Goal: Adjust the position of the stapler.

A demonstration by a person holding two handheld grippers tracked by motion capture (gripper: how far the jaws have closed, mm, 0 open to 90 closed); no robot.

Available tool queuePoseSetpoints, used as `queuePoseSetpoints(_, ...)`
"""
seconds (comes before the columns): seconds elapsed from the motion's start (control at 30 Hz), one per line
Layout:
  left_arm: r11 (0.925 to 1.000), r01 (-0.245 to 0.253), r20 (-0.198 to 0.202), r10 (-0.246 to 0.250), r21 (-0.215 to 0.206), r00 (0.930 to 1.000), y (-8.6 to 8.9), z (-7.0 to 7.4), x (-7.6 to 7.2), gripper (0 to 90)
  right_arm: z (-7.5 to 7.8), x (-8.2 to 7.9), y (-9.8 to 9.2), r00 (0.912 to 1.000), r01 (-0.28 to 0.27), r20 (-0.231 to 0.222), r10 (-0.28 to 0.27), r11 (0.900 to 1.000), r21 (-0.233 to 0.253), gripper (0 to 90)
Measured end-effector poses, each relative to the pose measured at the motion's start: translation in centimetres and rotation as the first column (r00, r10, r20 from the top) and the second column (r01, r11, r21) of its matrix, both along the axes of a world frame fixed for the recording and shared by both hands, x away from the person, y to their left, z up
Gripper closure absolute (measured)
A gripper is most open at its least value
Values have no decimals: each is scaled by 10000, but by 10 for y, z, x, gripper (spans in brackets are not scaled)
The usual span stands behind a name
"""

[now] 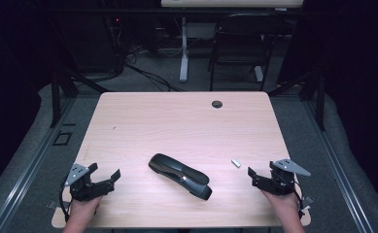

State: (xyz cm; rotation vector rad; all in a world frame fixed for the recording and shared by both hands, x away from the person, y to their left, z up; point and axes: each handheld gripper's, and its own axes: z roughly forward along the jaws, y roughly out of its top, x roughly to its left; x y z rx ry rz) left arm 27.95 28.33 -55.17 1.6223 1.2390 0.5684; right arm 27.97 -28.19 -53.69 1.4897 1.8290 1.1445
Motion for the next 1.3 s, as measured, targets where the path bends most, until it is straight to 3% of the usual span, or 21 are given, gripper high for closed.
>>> queuePoseSetpoints(0.3,9996,242,-87,-241,147,9997,-4,-1,0,31,3,-1,2,9997,-118,-215,122,9997,193,114)
queuePoseSetpoints(0.53,9989,454,-184,-451,130,9988,-5,-1,0,32,13,-6,22,9971,-762,21,762,9970,139,110)
queuePoseSetpoints(0.77,9981,587,-218,-583,182,9981,-8,-2,0,33,20,-9,40,9846,-1744,185,1739,9842,303,133)
queuePoseSetpoints(0.8,9981,593,-233,-589,183,9980,-8,-2,0,33,23,-10,49,9754,-2197,246,2190,9751,310,139)
queuePoseSetpoints(0.83,9980,604,-251,-599,202,9979,-8,-2,0,33,23,-10,49,9754,-2197,246,2190,9751,310,139)
queuePoseSetpoints(0.87,9979,609,-268,-603,210,9978,-8,-2,0,33,25,-10,55,9691,-2458,283,2449,9688,321,143)
queuePoseSetpoints(0.9,9979,615,-307,-608,221,9977,-9,-3,0,33,28,-11,67,9532,-3019,269,3012,9530,250,146)
queuePoseSetpoints(0.93,9977,633,-313,-625,229,9976,-9,-3,0,33,29,-11,74,9440,-3296,251,3291,9439,199,149)
queuePoseSetpoints(0.97,9977,633,-313,-625,229,9976,-9,-3,0,33,29,-11,74,9440,-3296,251,3291,9439,199,149)
queuePoseSetpoints(1.0,9977,642,-308,-635,219,9975,-9,-2,0,33,31,-10,87,9239,-3822,157,3822,9241,-28,153)
queuePoseSetpoints(1.03,9977,642,-308,-635,219,9975,-9,-2,0,33,31,-10,93,9123,-4092,141,4092,9124,-39,157)
queuePoseSetpoints(1.07,9976,658,-315,-651,219,9974,-9,-3,0,33,31,-10,93,9123,-4092,141,4092,9124,-39,157)
queuePoseSetpoints(1.23,9970,727,-321,-719,254,9969,-9,-3,0,33,30,-4,124,8698,-4931,-471,4912,8688,-459,185)
queuePoseSetpoints(1.3,9971,717,-301,-709,236,9970,-9,-3,0,33,29,-3,127,8664,-4989,-538,4965,8652,-493,197)
